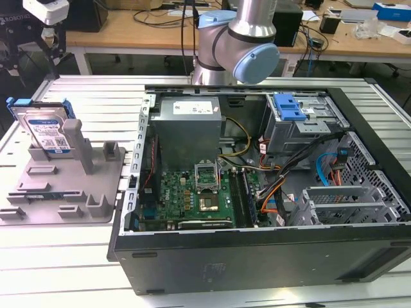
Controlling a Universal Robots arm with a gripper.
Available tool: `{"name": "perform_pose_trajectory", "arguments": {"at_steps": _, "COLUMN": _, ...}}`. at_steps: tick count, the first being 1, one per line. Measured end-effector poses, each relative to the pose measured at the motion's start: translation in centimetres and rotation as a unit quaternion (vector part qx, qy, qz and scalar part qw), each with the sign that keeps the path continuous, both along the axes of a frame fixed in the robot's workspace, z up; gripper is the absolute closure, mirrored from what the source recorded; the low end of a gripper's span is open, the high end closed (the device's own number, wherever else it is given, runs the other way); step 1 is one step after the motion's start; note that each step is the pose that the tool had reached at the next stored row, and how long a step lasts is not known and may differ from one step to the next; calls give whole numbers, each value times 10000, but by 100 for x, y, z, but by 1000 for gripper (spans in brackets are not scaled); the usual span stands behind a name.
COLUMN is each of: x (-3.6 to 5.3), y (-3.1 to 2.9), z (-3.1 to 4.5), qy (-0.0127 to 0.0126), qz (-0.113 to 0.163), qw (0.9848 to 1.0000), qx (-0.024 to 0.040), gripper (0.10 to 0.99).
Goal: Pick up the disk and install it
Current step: 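Pick up the disk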
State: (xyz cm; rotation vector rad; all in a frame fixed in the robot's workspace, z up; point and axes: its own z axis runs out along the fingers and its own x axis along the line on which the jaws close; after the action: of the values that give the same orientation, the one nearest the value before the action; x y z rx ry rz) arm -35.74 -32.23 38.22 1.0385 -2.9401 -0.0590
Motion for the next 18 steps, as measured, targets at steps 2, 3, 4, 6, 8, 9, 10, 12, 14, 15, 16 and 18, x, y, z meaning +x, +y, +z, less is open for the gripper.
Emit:
{"name": "perform_pose_trajectory", "arguments": {"at_steps": 2, "x": 0, "y": 0, "z": -4, "qy": 0, "qz": 376, "qw": 9993, "qx": 0, "gripper": 529}}
{"name": "perform_pose_trajectory", "arguments": {"at_steps": 3, "x": 0, "y": 0, "z": -5, "qy": 0, "qz": 570, "qw": 9984, "qx": 0, "gripper": 529}}
{"name": "perform_pose_trajectory", "arguments": {"at_steps": 4, "x": 0, "y": 0, "z": -6, "qy": 0, "qz": 705, "qw": 9975, "qx": 0, "gripper": 529}}
{"name": "perform_pose_trajectory", "arguments": {"at_steps": 6, "x": 0, "y": 0, "z": -8, "qy": 0, "qz": 931, "qw": 9957, "qx": 0, "gripper": 529}}
{"name": "perform_pose_trajectory", "arguments": {"at_steps": 8, "x": 0, "y": 0, "z": -9, "qy": 0, "qz": 1113, "qw": 9938, "qx": 0, "gripper": 529}}
{"name": "perform_pose_trajectory", "arguments": {"at_steps": 9, "x": 0, "y": 0, "z": -10, "qy": 0, "qz": 1216, "qw": 9926, "qx": 0, "gripper": 529}}
{"name": "perform_pose_trajectory", "arguments": {"at_steps": 10, "x": 0, "y": 0, "z": -11, "qy": 0, "qz": 1299, "qw": 9915, "qx": 0, "gripper": 529}}
{"name": "perform_pose_trajectory", "arguments": {"at_steps": 12, "x": 0, "y": 0, "z": -13, "qy": 0, "qz": 1507, "qw": 9886, "qx": 0, "gripper": 529}}
{"name": "perform_pose_trajectory", "arguments": {"at_steps": 14, "x": 0, "y": 0, "z": -15, "qy": -1, "qz": 1698, "qw": 9855, "qx": 0, "gripper": 529}}
{"name": "perform_pose_trajectory", "arguments": {"at_steps": 15, "x": 0, "y": 0, "z": -16, "qy": 0, "qz": 1832, "qw": 9831, "qx": 0, "gripper": 529}}
{"name": "perform_pose_trajectory", "arguments": {"at_steps": 16, "x": 0, "y": 0, "z": -17, "qy": 0, "qz": 1925, "qw": 9813, "qx": 0, "gripper": 529}}
{"name": "perform_pose_trajectory", "arguments": {"at_steps": 18, "x": 0, "y": 0, "z": -19, "qy": -1, "qz": 2136, "qw": 9769, "qx": 0, "gripper": 529}}
